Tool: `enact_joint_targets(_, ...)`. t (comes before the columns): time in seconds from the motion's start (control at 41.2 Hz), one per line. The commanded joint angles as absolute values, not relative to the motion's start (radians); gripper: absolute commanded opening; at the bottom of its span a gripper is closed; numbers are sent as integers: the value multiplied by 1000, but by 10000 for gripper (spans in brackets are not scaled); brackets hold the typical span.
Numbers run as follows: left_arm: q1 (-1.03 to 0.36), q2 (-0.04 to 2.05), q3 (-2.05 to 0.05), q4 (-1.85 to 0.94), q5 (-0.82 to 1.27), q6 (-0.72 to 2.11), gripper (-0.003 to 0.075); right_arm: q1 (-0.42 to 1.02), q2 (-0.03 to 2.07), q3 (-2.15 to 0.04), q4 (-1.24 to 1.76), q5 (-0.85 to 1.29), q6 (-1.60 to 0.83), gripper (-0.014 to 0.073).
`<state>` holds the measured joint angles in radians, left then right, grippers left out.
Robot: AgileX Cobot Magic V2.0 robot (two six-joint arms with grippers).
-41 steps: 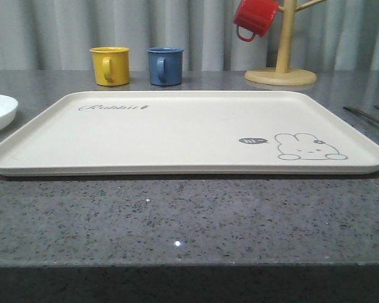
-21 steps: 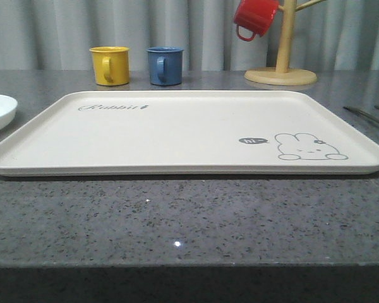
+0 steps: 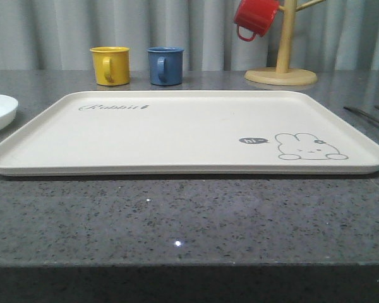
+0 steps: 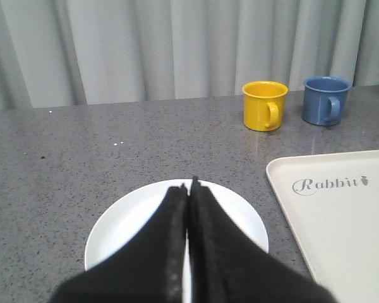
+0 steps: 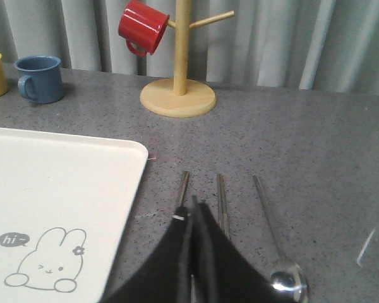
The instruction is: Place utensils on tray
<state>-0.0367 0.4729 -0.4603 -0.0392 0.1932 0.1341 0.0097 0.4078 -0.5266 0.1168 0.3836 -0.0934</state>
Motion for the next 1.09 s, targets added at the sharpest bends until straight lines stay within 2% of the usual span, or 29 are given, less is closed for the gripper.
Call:
enact_joint_targets(0.0,-32,484,-497,-40,102,123,127,5,419,-564,122,310,-100,122)
enact_joint_targets(0.073,-32,484,-497,-40,102,123,303,5,419,-564,122,310,-100,293)
enact_joint_targets(0.097,-32,484,-497,-44,102,123,382,5,419,-564,122,312,-100,385)
enact_joint_targets(0.146,-32,484,-497,-52,99,123,516,5,419,-564,122,312,-100,498)
enact_joint_targets(0.219,-32,484,-497,-52,99,123,609,5,419,-564,122,313,-100,609)
enact_joint_targets(0.292,-32,484,-497,-52,85,123,622,5,419,-563,122,310,-100,657)
enact_joint_targets(0.413,-32,500,-517,-59,86,123,621,5,419,-563,122,310,-100,655)
enact_joint_targets(0.559,-32,614,-605,-50,180,123,621,5,419,-563,122,310,-100,655)
enact_joint_targets(0.875,-64,1027,-943,-50,699,301,620,5,419,-562,122,310,-100,655)
enact_joint_targets(1.069,-176,1229,-1074,-7,825,336,594,5,419,-562,122,310,-100,655)
